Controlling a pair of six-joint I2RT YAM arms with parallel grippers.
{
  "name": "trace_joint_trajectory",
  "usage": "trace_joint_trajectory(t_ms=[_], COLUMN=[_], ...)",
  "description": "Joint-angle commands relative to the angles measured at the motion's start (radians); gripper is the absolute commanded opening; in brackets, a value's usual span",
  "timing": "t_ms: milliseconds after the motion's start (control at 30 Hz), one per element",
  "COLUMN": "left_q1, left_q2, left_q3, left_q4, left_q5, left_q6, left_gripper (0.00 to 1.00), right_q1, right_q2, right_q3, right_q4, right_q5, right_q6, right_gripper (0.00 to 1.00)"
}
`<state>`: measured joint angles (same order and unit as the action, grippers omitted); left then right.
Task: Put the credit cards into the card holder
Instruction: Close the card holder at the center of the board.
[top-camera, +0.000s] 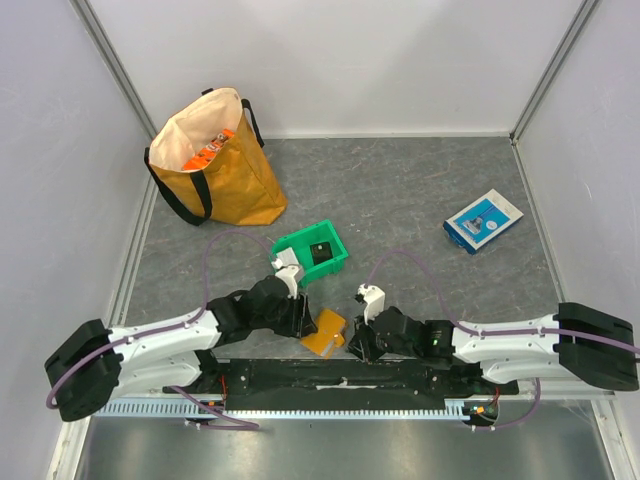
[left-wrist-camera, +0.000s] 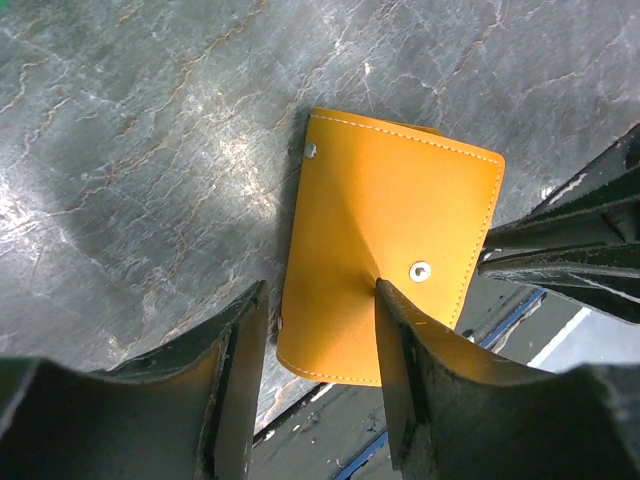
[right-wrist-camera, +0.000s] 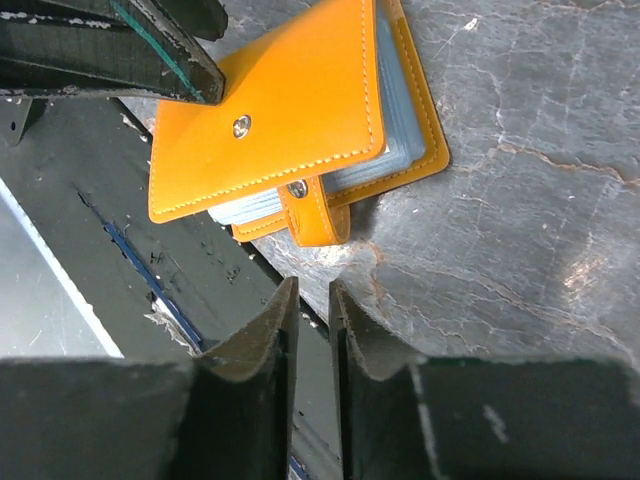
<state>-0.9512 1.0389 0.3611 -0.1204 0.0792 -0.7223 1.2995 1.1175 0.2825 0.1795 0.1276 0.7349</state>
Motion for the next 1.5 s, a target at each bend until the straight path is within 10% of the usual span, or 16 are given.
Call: trace_joint_trajectory(t_ms=[0, 633, 900, 1467], left_q1=[-0.004, -0.004, -0.004, -0.004], left_q2=[-0.075, -0.065, -0.014, 0.004], left_q3=[-0.016, -0.011, -0.013, -0.025], left_q4=[0.007, 0.008, 0.018, 0.113], left_q5=[-0.035, -0.03, -0.004, -0.013], left_q6=[0.026, 0.011, 0.021, -0.043], left_gripper=[0.54, 0.56, 0.51, 0.54], right_q1=[0.009, 0.073, 0.087, 0.089], right_q2=[-0.041, 0.238, 0.18, -0.012], right_q3=[0.012, 0.188, 0.121, -0.098], right_q4=[0.015, 0.018, 0.055, 0.386], right_q5=[0.012, 0.211, 0.222, 0.015], right_q6=[-0.006, -0.31, -0.299, -0.407], right_gripper=[0.31, 0.53, 0.27, 0.13])
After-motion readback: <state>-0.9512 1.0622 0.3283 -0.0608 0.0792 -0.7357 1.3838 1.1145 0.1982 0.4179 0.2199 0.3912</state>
